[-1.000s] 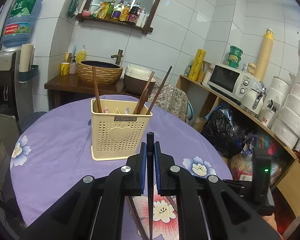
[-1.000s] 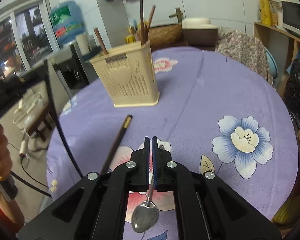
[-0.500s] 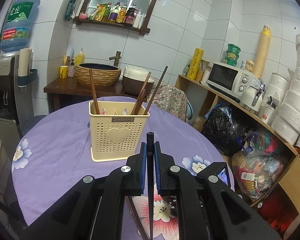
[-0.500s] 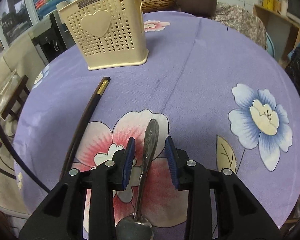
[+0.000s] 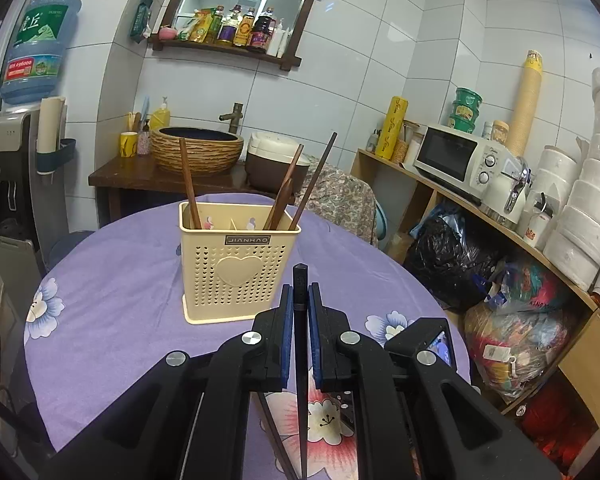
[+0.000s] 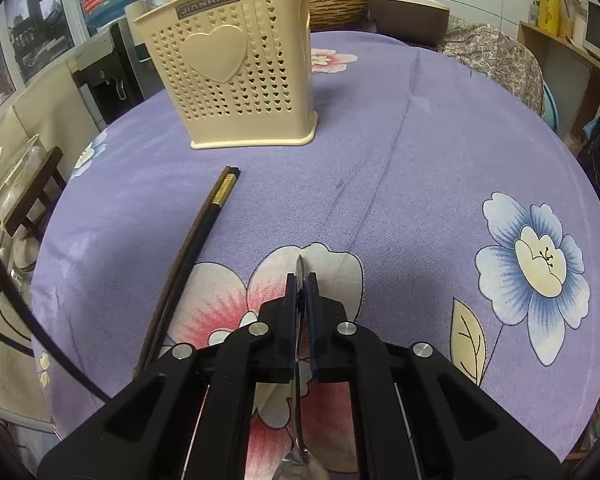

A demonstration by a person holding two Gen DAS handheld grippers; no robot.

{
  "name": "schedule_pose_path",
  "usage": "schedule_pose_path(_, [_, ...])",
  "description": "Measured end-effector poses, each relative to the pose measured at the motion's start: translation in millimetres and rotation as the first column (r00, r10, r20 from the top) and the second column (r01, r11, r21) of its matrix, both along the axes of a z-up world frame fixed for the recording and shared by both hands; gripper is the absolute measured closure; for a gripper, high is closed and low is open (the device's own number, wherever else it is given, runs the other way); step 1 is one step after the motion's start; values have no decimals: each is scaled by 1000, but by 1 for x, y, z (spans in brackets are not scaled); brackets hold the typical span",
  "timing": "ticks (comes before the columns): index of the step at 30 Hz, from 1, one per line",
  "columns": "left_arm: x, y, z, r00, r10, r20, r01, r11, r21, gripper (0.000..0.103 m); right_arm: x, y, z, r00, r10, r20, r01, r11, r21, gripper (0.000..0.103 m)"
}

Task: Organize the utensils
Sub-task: 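Lift the black chopstick and metal spoon up toward the caddy, then carry the metal spoon in the right gripper toward the caddy while the left gripper carries the black chopstick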

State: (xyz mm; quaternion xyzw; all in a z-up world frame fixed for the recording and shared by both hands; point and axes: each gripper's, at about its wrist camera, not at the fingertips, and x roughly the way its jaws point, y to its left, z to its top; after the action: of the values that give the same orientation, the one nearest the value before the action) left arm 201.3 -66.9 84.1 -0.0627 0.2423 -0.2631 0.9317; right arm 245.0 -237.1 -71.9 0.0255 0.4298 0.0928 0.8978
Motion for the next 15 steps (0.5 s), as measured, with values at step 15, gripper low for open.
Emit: schedule_pose_path(15, [2,5,-1,1000,5,-2,-5,1000,-2,94,7,10,-4,997,57,-50,-60,996,-64,96])
